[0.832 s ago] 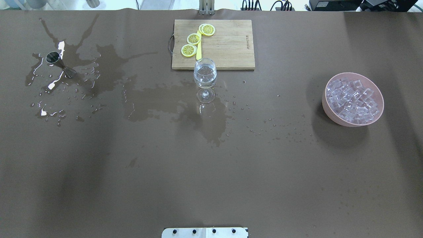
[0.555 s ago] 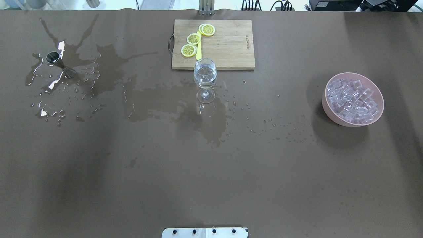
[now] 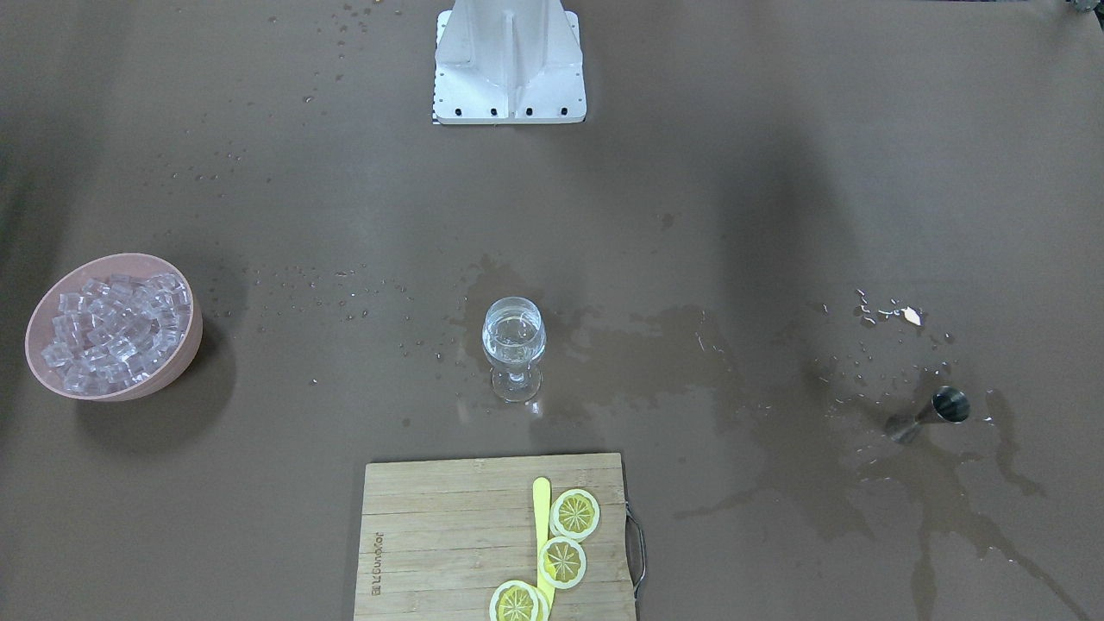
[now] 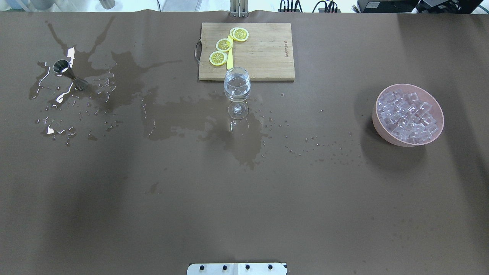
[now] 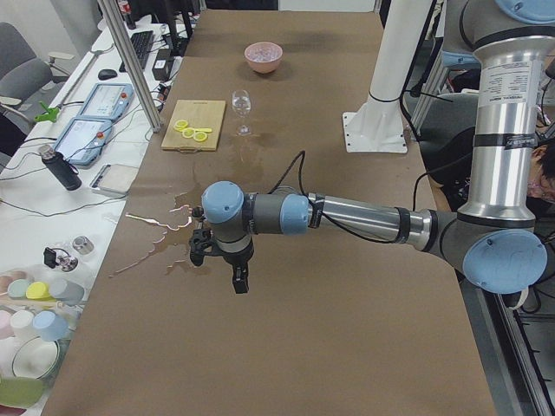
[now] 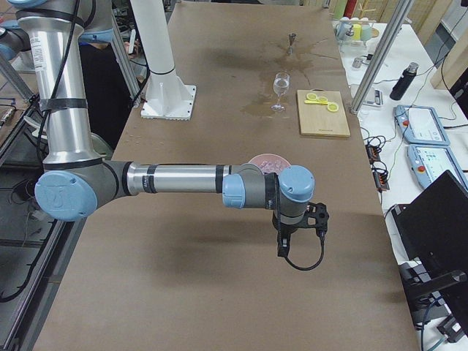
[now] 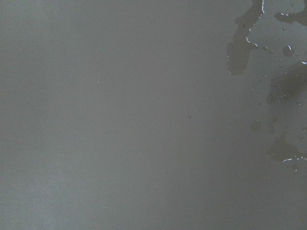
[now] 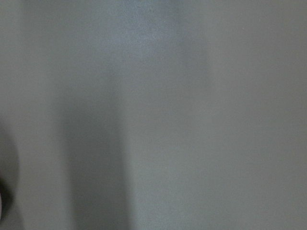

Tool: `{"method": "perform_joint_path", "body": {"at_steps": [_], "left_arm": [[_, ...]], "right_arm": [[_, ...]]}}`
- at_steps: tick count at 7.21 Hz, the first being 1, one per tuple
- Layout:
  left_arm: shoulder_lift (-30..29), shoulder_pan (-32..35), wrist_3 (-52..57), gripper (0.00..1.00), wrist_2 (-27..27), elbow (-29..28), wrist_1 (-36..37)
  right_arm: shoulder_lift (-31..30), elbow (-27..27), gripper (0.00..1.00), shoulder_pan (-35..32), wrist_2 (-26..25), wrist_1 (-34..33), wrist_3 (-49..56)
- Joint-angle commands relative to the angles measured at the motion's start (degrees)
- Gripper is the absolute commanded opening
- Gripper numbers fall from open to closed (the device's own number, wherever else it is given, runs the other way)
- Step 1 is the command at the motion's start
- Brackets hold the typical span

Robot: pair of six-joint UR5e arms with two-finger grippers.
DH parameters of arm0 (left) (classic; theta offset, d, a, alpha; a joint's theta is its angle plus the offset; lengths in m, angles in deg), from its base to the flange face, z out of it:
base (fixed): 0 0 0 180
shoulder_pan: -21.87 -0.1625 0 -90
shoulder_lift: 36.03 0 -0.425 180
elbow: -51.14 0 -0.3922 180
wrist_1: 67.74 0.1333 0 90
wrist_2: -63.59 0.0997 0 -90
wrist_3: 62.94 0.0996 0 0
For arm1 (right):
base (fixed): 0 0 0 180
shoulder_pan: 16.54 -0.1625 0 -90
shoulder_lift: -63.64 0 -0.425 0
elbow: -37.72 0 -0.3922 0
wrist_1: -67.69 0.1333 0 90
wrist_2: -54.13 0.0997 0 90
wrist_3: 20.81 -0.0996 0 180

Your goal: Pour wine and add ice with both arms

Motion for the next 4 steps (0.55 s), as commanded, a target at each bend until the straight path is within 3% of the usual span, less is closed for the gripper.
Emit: {"method": "perform_joint_path", "body": {"at_steps": [1,4], "left_arm": [[-1.58,-4.54,-5.23,0.99,0.09,-0.09,-2.64],[-1.14,-10.61,-23.74,0.98,0.35,-1.84,-21.41]], "right_arm": [[-0.09,0.29,1.00,-0.03,-0.13,0.07,0.47],[0.00,0.65,1.00,0.05,0.13,-0.01,-0.15]]}}
